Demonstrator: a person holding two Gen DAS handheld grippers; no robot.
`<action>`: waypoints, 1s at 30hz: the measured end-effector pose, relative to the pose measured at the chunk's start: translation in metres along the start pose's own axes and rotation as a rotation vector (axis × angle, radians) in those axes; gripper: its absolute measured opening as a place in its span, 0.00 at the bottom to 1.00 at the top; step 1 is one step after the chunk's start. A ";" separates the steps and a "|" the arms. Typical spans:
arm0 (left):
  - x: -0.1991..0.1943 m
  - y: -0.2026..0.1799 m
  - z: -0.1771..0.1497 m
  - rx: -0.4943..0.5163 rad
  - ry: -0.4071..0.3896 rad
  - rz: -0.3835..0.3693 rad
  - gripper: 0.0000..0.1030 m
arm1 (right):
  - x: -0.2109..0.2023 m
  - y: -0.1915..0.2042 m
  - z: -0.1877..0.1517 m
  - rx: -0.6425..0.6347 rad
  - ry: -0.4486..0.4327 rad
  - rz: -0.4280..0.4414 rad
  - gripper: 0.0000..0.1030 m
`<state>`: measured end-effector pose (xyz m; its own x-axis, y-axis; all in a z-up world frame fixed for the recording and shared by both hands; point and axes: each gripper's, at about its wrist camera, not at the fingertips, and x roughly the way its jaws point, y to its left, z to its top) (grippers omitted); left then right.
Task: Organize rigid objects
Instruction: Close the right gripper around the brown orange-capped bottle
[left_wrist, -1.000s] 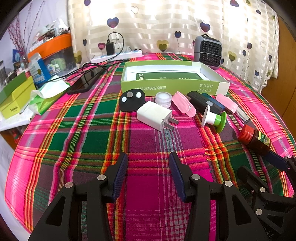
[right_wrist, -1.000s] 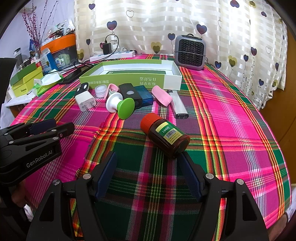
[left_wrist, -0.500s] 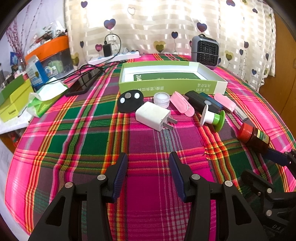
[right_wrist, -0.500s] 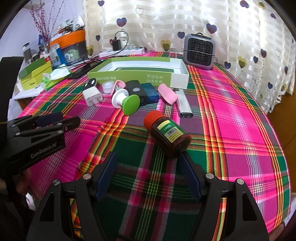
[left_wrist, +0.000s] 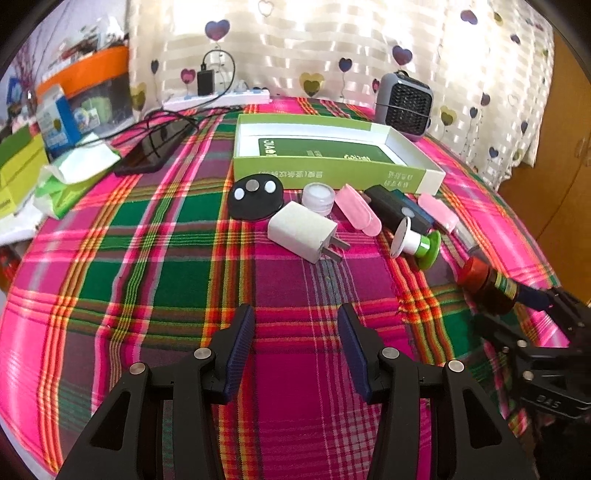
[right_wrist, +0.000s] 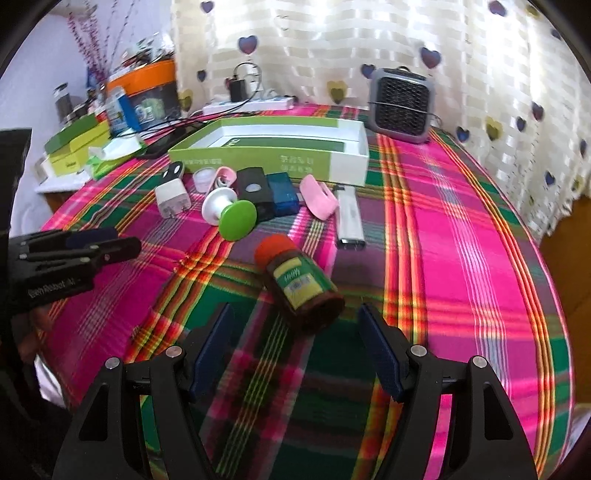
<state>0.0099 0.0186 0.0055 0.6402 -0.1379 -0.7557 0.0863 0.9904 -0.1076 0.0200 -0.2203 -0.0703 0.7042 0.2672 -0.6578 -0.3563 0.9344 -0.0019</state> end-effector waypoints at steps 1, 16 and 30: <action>0.001 0.001 0.002 -0.010 0.004 -0.005 0.44 | 0.001 -0.002 0.001 -0.001 0.002 0.004 0.68; 0.010 -0.009 0.028 -0.051 0.008 -0.045 0.44 | 0.010 -0.011 0.010 -0.004 0.008 0.071 0.34; 0.021 0.011 0.032 -0.075 0.034 0.055 0.44 | 0.015 -0.009 0.018 0.004 0.011 0.092 0.32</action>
<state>0.0491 0.0270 0.0089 0.6157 -0.0849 -0.7834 -0.0066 0.9936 -0.1129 0.0443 -0.2208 -0.0668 0.6615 0.3495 -0.6635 -0.4169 0.9068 0.0620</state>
